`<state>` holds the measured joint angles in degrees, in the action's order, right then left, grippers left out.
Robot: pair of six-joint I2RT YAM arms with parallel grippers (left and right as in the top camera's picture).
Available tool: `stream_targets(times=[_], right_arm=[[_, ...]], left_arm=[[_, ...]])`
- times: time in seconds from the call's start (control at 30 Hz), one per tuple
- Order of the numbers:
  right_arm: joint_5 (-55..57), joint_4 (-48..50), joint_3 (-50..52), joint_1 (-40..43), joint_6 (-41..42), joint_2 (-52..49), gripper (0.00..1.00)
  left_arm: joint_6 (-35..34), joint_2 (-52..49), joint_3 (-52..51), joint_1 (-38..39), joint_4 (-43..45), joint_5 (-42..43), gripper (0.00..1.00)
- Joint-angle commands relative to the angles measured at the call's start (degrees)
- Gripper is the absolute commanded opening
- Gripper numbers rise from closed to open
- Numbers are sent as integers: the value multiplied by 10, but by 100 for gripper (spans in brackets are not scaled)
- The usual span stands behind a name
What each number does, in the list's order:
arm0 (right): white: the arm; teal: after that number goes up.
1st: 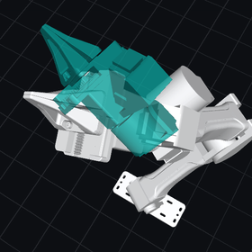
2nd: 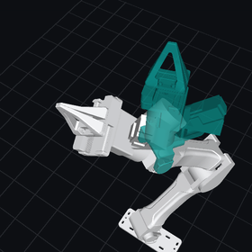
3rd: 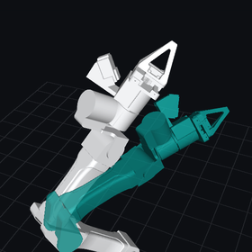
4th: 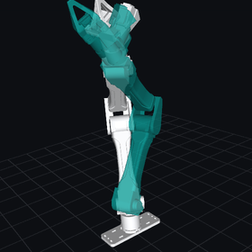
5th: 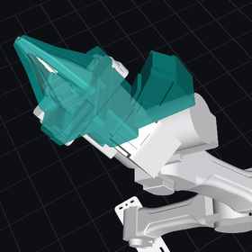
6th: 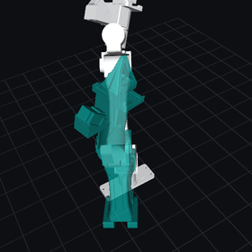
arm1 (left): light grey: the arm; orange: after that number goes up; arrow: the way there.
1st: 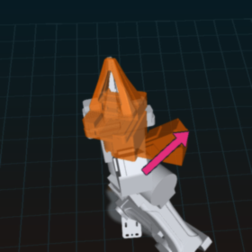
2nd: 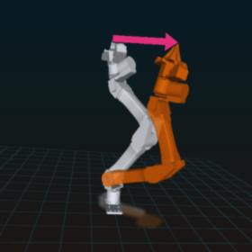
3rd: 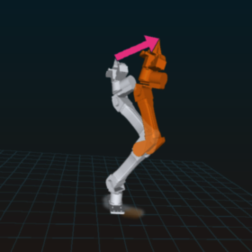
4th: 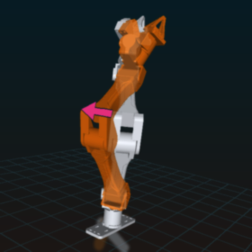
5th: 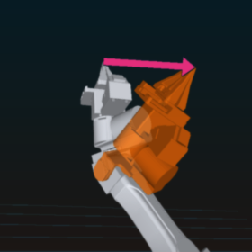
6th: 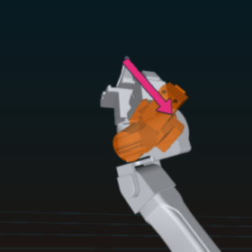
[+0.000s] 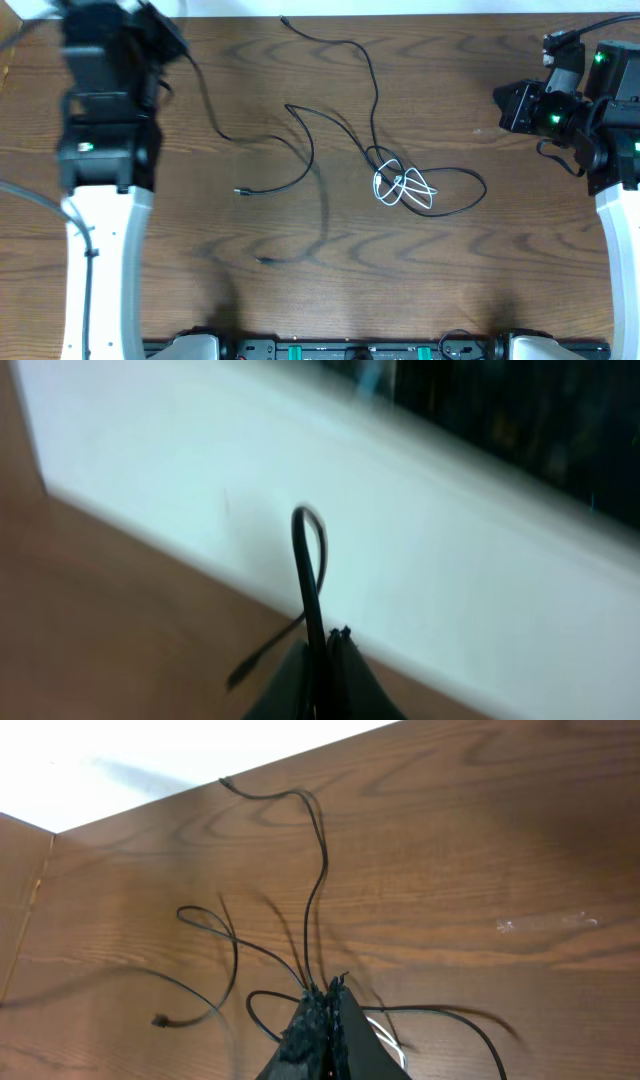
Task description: Untangle cables
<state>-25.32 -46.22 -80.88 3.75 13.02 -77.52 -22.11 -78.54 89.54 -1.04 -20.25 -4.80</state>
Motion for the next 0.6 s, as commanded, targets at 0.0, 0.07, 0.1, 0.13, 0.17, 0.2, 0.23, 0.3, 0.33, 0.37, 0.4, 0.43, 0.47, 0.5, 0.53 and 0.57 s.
stream_targets(times=[0.0, 0.07, 0.1, 0.13, 0.17, 0.2, 0.23, 0.3, 0.33, 0.37, 0.4, 0.43, 0.47, 0.5, 0.53, 0.57], right_arm=[[-7, -3, -5, 2, -4, -4, 1], [-7, -3, -5, 2, -4, -4, 1], [-7, -3, -5, 2, -4, -4, 1], [-7, -3, -5, 2, -4, -4, 1], [-7, -3, -5, 2, -4, -4, 1], [-7, -3, -5, 2, -4, -4, 1], [-7, -3, -5, 2, -4, -4, 1], [-7, -5, -4, 2, -4, -4, 1], [-6, -6, -4, 2, -4, -4, 1], [-5, -7, -4, 2, -4, -4, 1], [-5, -8, -4, 2, -4, -5, 1], [-4, -10, -4, 2, -4, -5, 1], [-3, -11, -4, 2, -4, -5, 1], [0, -12, -4, 2, -4, -5, 1], [2, -12, -4, 2, -4, -5, 1], [2, -12, -4, 2, -4, -5, 1]], left_arm=[[62, 7, 98, -68, 11, -42, 8], [86, 7, 130, -103, 6, -70, 7], [97, 7, 142, -119, 6, -80, 8], [104, 7, 151, -136, 6, -91, 8], [108, 7, 157, -150, 6, -100, 8], [110, 7, 160, -164, 7, -108, 8], [110, 7, 161, -180, 6, -116, 7], [111, 6, 161, -206, -5, -133, 7], [111, 4, 161, -218, -20, -147, 8], [106, 2, 161, -228, -35, -160, 8], [98, -1, 161, -236, -54, -176, 7], [85, -4, 160, -246, -81, -196, 8], [71, -8, 160, -254, -105, -214, 8], [49, -14, 159, -263, -137, -243, 7], [23, -20, 159, -271, -162, -270, 7], [-6, -28, 158, -280, -187, -298, 8]])
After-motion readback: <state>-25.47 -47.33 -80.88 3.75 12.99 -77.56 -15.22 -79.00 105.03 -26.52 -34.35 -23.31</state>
